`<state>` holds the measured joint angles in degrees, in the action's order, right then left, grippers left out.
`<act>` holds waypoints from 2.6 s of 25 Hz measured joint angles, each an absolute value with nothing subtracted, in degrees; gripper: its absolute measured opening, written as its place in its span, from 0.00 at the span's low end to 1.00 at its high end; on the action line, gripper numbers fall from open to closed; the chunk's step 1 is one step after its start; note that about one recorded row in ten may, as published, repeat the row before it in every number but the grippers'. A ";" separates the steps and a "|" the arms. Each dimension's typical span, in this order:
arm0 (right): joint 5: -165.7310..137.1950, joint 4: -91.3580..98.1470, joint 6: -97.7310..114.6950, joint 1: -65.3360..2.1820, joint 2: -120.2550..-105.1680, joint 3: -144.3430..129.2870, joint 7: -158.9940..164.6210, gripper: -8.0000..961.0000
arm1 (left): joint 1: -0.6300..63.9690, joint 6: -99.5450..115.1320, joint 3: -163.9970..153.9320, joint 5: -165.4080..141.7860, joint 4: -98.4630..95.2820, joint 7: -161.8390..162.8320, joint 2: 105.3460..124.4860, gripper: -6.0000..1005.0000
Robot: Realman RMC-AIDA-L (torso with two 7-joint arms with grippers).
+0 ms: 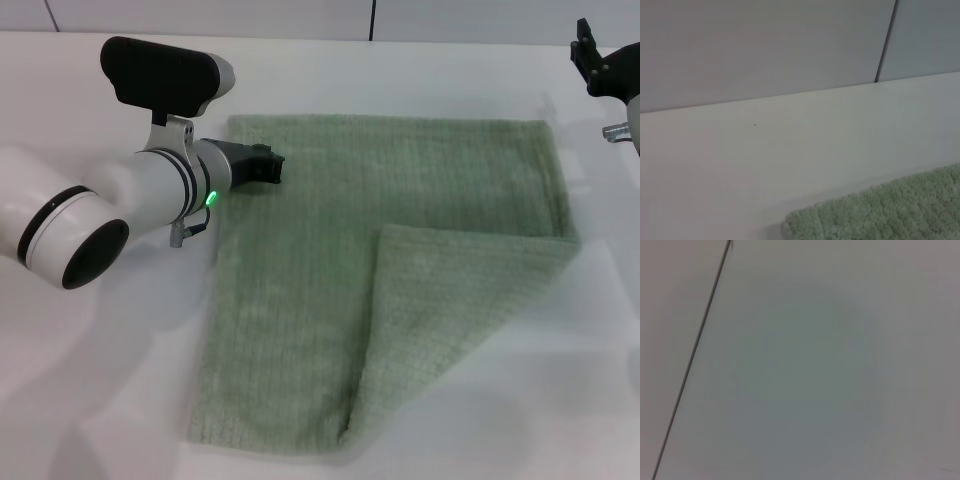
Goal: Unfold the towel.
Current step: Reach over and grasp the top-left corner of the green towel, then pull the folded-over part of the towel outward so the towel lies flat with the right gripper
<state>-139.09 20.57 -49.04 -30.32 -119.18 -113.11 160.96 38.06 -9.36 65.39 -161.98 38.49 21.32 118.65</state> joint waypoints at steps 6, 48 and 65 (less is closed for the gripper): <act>-139.13 21.50 -49.04 -30.09 -119.25 -113.20 160.93 0.75 | 38.06 -9.33 65.38 -161.98 38.59 21.29 118.57 0.00; -138.88 70.42 55.07 -36.41 -118.76 -91.02 154.31 0.75 | 38.23 -9.77 66.01 -161.99 38.95 21.19 118.21 0.00; -138.82 64.62 67.28 -43.06 -119.02 -91.50 150.98 0.75 | 38.23 -9.94 65.64 -161.98 39.20 21.18 118.39 0.00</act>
<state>-138.82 64.62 67.28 -43.06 -119.02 -91.50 150.98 38.23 -9.94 65.64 -161.98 39.20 21.18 118.39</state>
